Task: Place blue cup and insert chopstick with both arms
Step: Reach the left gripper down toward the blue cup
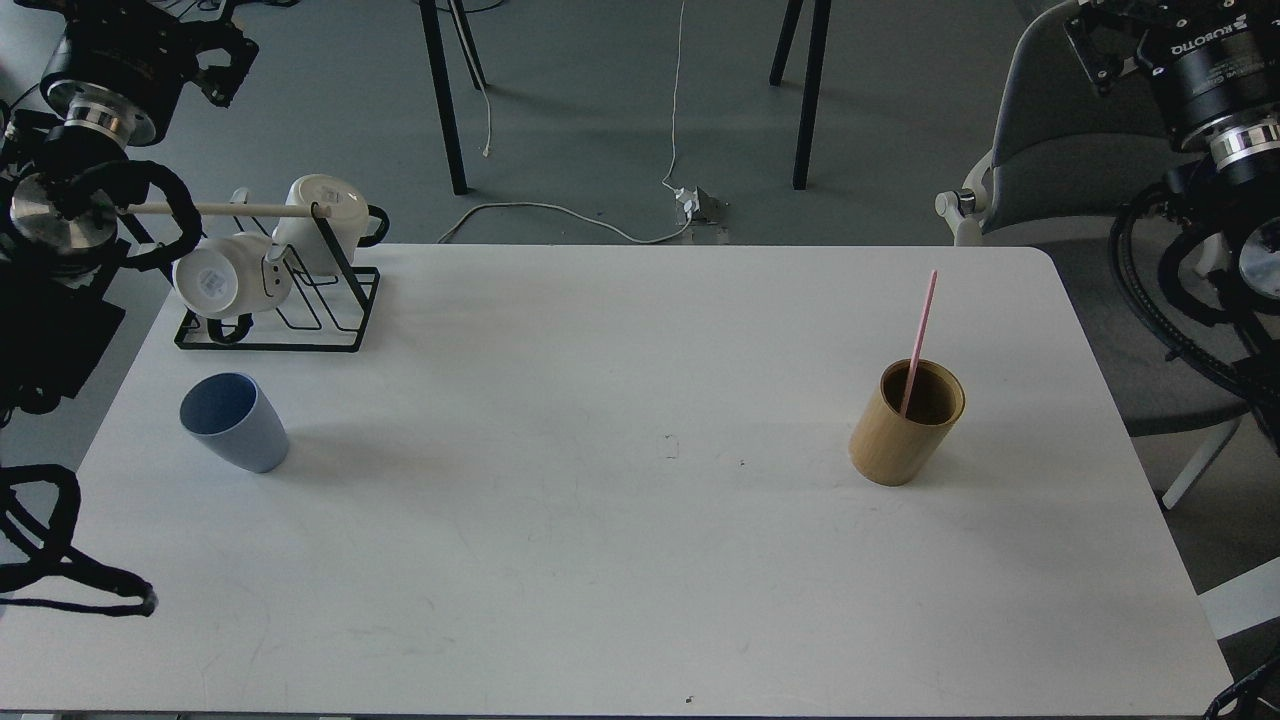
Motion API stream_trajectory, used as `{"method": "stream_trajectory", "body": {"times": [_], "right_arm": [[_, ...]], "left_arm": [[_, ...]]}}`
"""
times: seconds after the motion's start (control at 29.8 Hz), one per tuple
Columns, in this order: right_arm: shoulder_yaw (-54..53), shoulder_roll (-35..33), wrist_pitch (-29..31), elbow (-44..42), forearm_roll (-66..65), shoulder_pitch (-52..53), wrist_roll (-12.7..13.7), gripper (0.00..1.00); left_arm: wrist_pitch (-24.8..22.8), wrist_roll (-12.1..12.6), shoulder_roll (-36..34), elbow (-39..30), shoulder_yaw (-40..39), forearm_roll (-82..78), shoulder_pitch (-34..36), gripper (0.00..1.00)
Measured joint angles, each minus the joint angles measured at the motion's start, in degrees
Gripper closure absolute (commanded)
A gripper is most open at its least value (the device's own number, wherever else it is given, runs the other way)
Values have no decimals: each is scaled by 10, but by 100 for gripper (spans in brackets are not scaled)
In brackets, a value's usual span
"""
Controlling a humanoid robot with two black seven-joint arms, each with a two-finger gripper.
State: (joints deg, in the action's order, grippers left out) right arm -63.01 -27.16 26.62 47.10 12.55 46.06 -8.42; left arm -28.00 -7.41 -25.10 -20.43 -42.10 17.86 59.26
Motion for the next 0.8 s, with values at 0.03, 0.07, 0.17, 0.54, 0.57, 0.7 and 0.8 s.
{"method": "stream_trajectory", "body": {"times": [0.03, 0.07, 0.17, 0.54, 0.57, 0.7, 0.8], "right_arm": [[-1, 0, -1, 0, 0, 0, 0, 0], [-1, 0, -4, 0, 0, 0, 0, 0], [-1, 0, -8, 1, 0, -1, 0, 0], [6, -10, -22, 41, 0, -3, 3, 0], [6, -11, -23, 43, 0, -4, 3, 0], [6, -12, -24, 48, -1, -10, 3, 0], [6, -13, -24, 53, -1, -18, 3, 0]], "left_arm": [[0, 0, -1, 0, 0, 0, 0, 0], [0, 0, -2, 0, 1, 0, 0, 0], [0, 1, -4, 0, 2, -1, 0, 0], [0, 11, -55, -16, 57, -51, 9, 1], [0, 11, -69, -20, 69, -71, 15, 1], [0, 11, -124, -62, 103, -194, 45, 1], [0, 9, -177, -133, 110, -310, 50, 5]]}}
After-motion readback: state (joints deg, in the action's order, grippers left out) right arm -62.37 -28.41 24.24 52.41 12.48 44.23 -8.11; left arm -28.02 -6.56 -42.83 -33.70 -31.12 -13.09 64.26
